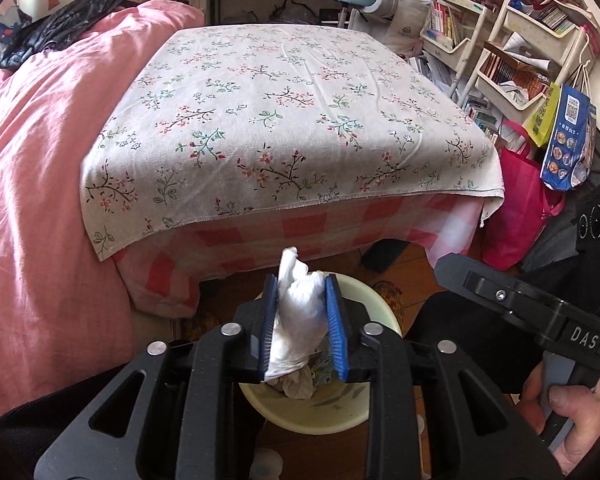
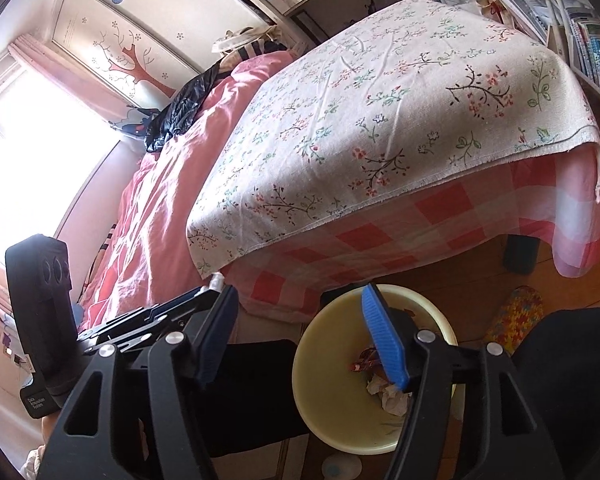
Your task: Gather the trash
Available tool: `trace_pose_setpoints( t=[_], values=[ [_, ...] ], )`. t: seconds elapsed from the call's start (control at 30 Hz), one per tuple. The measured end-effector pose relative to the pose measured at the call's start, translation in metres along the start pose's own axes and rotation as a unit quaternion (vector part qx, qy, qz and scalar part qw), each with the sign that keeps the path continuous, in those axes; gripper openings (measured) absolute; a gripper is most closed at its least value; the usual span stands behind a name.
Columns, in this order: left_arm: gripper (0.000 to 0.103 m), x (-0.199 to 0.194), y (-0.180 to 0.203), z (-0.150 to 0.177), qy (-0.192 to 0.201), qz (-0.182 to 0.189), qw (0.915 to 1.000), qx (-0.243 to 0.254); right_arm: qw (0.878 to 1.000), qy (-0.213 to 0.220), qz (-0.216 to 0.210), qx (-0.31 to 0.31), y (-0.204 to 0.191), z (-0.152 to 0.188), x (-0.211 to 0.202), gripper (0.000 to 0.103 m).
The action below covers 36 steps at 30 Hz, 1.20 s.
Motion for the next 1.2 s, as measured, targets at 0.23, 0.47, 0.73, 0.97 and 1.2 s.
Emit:
trace_pose_setpoints(
  t=[0.23, 0.47, 0.73, 0.97, 1.2],
  values=[
    [0.044, -0.003, -0.003, -0.002, 0.004, -0.013, 0.9999, -0.001, 1.000, 0.002, 0.004, 0.003, 0.001, -0.001, -0.001, 0.065],
    [0.055, -0.009, -0.009, -0.007, 0.022, -0.024, 0.9995, -0.007, 1.000, 0.008, 0.011, -0.002, 0.001, -0.003, -0.001, 0.067],
    [0.067, -0.021, -0.017, -0.016, 0.054, -0.040, 0.9976, -0.019, 0.999, 0.027, 0.028, -0.023, 0.000, -0.007, -0.006, 0.072],
    [0.077, -0.034, -0.025, -0.024, 0.085, -0.061, 0.9941, -0.028, 0.997, 0.043, 0.043, -0.045, -0.004, -0.010, -0.009, 0.075],
    [0.084, -0.048, -0.032, -0.030, 0.112, -0.087, 0.9895, -0.029, 0.994, 0.057, 0.056, -0.069, -0.010, -0.011, -0.012, 0.078]
  ],
)
Point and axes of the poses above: each gripper's, at about its wrist camera, not at the fingertips, and x roughly the way its jaws point, y to its right, z to its underside, the point moved 10 cm from there along x, roughly the way its jaws point, and after that the axes turned 15 degrees about z, right-handed, at the moved point
